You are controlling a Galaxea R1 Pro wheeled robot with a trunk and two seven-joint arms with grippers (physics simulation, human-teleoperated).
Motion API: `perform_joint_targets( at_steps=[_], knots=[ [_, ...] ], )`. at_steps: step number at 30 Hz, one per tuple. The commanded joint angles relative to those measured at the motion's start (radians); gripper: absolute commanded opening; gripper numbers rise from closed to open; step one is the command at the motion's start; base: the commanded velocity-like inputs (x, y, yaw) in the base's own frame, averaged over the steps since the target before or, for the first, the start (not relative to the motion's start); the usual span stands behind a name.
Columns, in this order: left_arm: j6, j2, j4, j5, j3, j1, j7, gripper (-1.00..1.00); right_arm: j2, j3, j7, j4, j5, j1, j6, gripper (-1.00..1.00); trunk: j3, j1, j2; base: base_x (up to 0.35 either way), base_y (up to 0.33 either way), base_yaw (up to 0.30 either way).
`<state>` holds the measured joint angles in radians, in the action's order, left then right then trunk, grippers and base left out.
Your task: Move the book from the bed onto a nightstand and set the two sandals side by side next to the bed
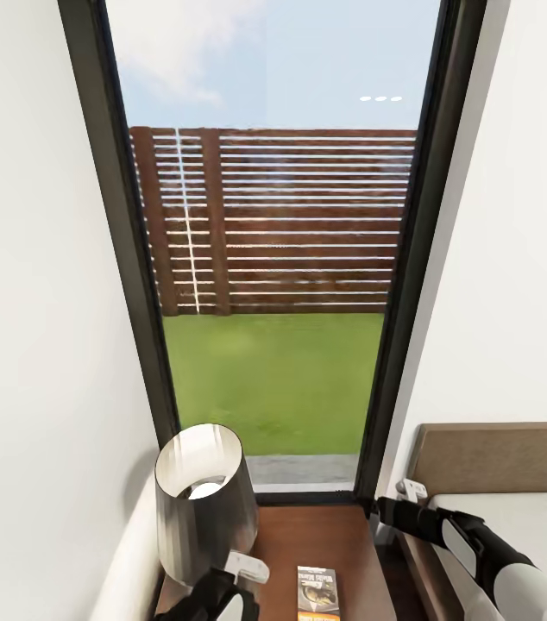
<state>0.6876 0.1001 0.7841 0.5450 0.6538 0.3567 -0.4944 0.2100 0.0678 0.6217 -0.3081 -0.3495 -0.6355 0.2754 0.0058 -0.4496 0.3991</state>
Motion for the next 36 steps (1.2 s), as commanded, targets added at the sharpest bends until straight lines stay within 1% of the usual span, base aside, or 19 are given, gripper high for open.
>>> perform_joint_targets(
  at_steps=[1,8,17,36],
  knots=[
    [-0.005,0.000,-0.011,0.010,0.004,0.001,0.000,1.00,0.001,0.007,0.000,-0.001,-0.011,0.002,0.006,1.00,0.000,0.000,0.001,0.000,0.000,0.000],
    [-0.049,0.000,-0.093,0.010,0.004,0.001,0.050,1.00,0.003,0.005,0.000,-0.002,-0.015,0.014,-0.015,1.00,0.000,0.000,0.001,0.000,0.000,0.000],
    [-0.085,0.000,-0.151,0.009,0.005,0.002,0.067,1.00,0.005,0.004,0.000,-0.002,-0.018,0.017,-0.026,1.00,0.000,0.000,0.001,0.000,0.000,0.000],
    [-0.123,0.001,-0.194,0.008,0.006,0.002,0.090,1.00,0.003,0.005,0.000,-0.002,-0.017,0.026,-0.029,1.00,0.000,0.000,0.001,0.000,0.000,0.000]
  ],
)
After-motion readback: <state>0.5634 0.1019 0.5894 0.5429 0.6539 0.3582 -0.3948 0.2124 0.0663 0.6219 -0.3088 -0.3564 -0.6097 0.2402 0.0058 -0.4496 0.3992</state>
